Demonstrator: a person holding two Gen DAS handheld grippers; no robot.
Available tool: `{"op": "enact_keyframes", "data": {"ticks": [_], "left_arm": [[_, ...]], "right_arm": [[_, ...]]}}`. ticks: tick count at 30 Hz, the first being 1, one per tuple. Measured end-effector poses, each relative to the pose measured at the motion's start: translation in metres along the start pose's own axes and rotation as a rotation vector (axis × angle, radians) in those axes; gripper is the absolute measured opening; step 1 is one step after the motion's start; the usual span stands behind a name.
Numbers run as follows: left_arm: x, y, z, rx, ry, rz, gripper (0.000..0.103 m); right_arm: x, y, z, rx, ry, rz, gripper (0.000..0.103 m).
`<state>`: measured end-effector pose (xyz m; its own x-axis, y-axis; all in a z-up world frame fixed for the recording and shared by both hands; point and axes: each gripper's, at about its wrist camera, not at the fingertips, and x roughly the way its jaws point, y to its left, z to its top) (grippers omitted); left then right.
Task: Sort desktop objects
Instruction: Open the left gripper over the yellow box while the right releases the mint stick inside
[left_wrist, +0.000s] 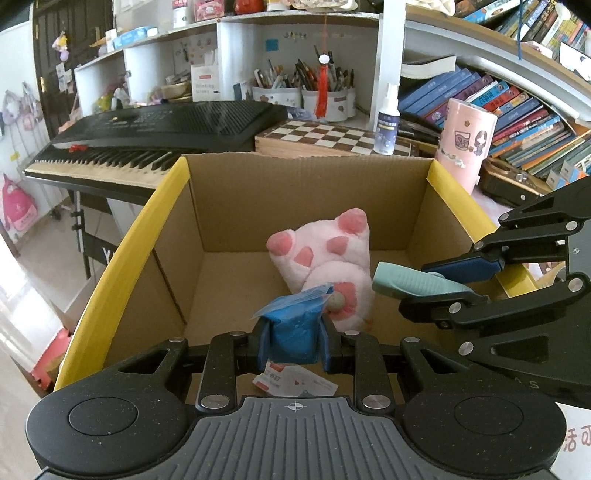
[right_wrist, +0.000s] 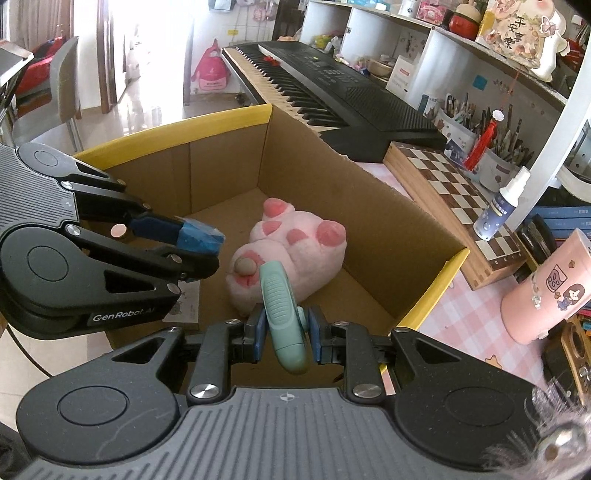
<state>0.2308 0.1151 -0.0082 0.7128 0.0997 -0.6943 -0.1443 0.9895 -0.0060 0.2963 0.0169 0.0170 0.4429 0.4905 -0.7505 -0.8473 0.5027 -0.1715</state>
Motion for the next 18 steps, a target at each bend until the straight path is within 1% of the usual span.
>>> {"op": "enact_keyframes", "data": {"ticks": [3, 4, 5, 6, 7, 12, 13, 18], "left_arm": [[0.000, 0.000, 0.000, -0.001, -0.002, 0.004, 0.028], [-0.001, 0.000, 0.000, -0.003, -0.005, 0.004, 0.031], [-0.003, 0.001, 0.000, -0.005, -0.010, 0.005, 0.039], [-0.004, 0.001, -0.001, -0.008, -0.017, 0.006, 0.044], [-0.006, 0.001, -0.002, -0.012, -0.026, 0.007, 0.051], [-0.018, 0.003, -0.003, -0.016, -0.058, 0.010, 0.054], [-0.021, 0.004, -0.003, -0.016, -0.066, 0.011, 0.057], [-0.037, 0.006, -0.003, -0.013, -0.114, 0.018, 0.064]], "right_arm": [[-0.001, 0.000, 0.001, 0.005, -0.001, 0.000, 0.022], [-0.001, -0.001, 0.001, 0.010, -0.003, -0.002, 0.022], [-0.002, -0.001, 0.001, 0.016, -0.006, -0.005, 0.023], [-0.003, -0.002, 0.000, 0.026, -0.010, -0.006, 0.026], [-0.005, -0.002, 0.000, 0.036, -0.015, -0.009, 0.026], [-0.015, 0.000, -0.001, 0.063, -0.038, -0.040, 0.028], [-0.017, 0.000, -0.001, 0.073, -0.044, -0.047, 0.028], [-0.036, -0.001, -0.005, 0.150, -0.092, -0.081, 0.029]]}}
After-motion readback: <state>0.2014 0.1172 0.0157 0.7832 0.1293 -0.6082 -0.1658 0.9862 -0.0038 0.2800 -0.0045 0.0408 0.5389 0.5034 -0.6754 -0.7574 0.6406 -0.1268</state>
